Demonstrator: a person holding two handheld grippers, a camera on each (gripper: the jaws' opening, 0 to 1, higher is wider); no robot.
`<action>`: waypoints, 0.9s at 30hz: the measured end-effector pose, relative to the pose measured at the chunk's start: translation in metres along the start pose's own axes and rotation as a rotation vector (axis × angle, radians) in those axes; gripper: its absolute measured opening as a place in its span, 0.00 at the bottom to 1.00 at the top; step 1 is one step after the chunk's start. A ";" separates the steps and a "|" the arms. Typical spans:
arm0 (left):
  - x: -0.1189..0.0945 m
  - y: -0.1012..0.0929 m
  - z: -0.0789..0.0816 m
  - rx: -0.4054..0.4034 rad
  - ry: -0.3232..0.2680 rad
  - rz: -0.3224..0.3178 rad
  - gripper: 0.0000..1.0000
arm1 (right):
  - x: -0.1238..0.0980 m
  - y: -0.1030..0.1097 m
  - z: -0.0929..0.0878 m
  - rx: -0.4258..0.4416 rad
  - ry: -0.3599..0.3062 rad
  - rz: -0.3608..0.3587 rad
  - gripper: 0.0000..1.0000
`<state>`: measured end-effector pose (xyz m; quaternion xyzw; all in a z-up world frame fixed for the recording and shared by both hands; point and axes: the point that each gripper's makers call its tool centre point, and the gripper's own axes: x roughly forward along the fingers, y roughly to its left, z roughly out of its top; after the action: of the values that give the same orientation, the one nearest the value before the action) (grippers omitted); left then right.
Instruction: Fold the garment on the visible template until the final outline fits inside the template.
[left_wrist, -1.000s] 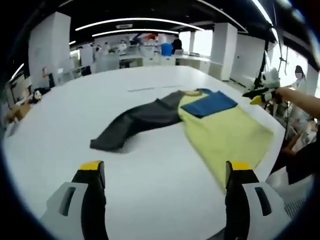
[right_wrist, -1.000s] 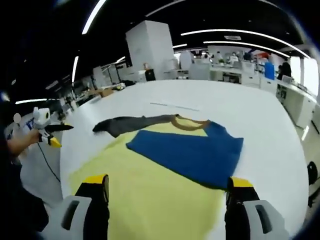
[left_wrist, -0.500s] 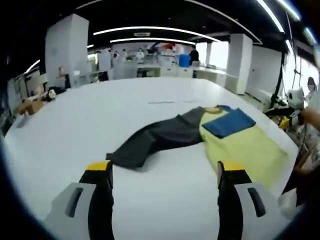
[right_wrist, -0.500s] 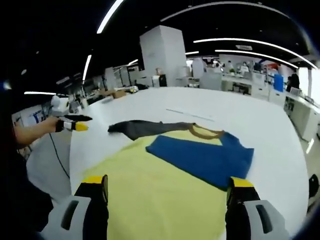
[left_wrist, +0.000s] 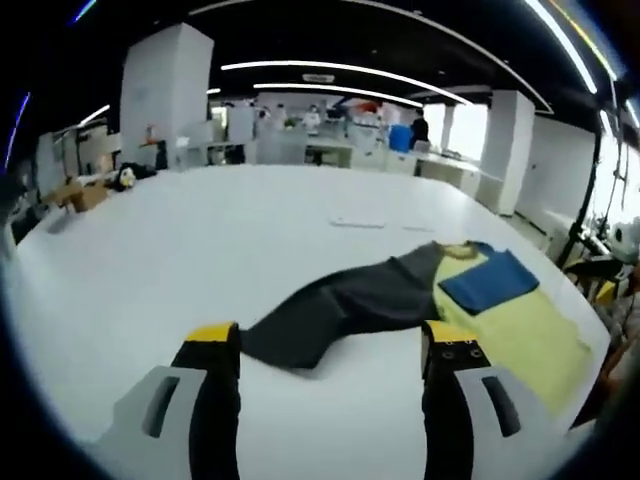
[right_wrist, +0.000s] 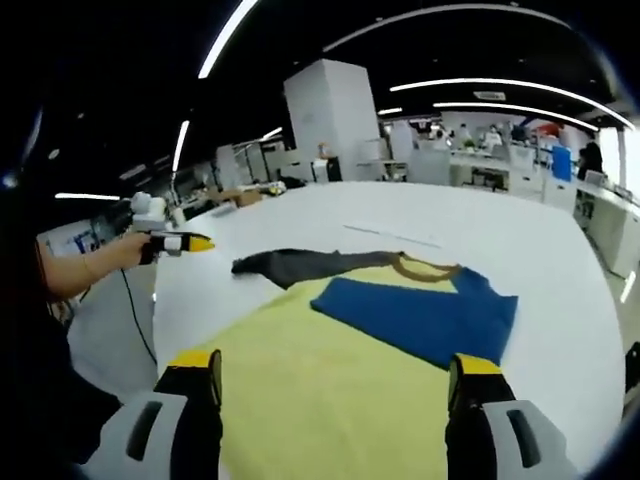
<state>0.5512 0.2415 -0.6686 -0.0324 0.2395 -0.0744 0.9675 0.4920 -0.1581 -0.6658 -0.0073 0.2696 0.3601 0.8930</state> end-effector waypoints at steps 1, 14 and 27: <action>0.003 0.005 -0.002 -0.001 0.009 0.015 0.64 | 0.000 0.000 0.000 0.004 -0.001 0.000 0.92; 0.042 0.036 -0.030 -0.186 0.070 0.130 0.67 | -0.009 0.025 0.021 0.058 -0.044 0.043 0.86; 0.061 0.047 -0.067 -0.059 0.141 0.218 0.49 | -0.009 0.036 0.019 0.006 -0.018 0.047 0.91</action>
<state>0.5791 0.2761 -0.7608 -0.0295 0.3111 0.0360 0.9492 0.4721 -0.1334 -0.6389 0.0051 0.2629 0.3802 0.8867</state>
